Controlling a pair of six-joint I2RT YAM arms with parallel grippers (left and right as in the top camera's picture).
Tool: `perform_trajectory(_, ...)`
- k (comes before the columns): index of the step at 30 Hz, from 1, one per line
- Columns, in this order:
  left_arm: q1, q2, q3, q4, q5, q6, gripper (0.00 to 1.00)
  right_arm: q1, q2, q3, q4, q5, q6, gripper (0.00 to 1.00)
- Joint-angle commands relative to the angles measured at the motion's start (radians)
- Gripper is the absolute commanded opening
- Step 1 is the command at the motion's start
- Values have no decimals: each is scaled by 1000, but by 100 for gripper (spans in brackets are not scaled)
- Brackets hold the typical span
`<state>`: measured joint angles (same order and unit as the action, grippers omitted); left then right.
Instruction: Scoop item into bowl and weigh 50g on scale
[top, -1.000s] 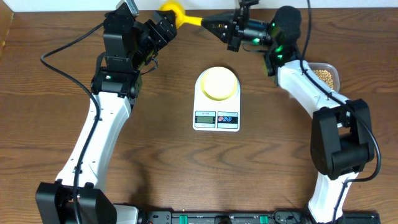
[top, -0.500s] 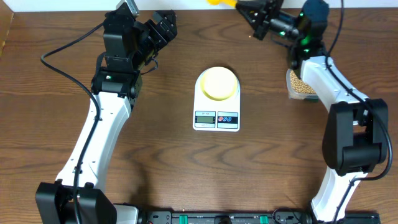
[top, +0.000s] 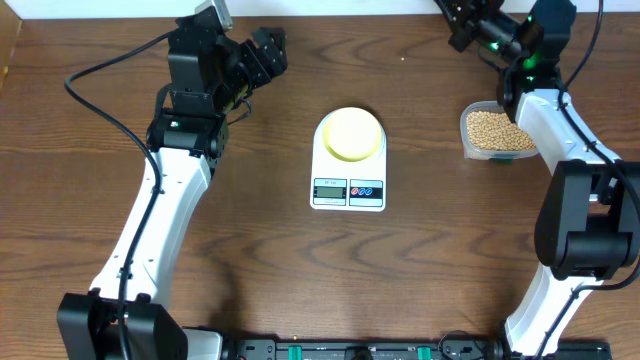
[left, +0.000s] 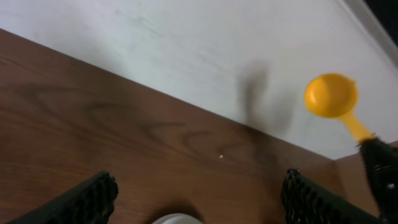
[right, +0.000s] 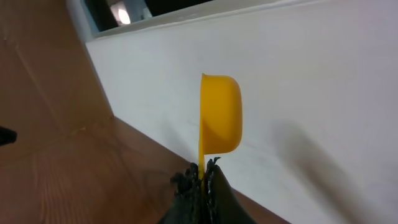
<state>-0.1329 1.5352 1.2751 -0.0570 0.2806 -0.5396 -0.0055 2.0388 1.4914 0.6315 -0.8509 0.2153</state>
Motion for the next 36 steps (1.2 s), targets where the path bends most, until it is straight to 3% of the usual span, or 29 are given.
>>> perform_trajectory(1,-3,-3,10,-50,-64,46,86,-6,10,19,0,30,-23,1)
perform_trajectory(21,-3,-3,10,-99,-69,50,86,-6,10,19,0,33,-30,1)
perform_trajectory(28,-3,-3,10,-99,-189,50,86,-6,10,19,0,38,-31,1)
perform_trajectory(36,-3,-3,10,-100,-212,50,86,-6,10,19,-42,75,-31,1)
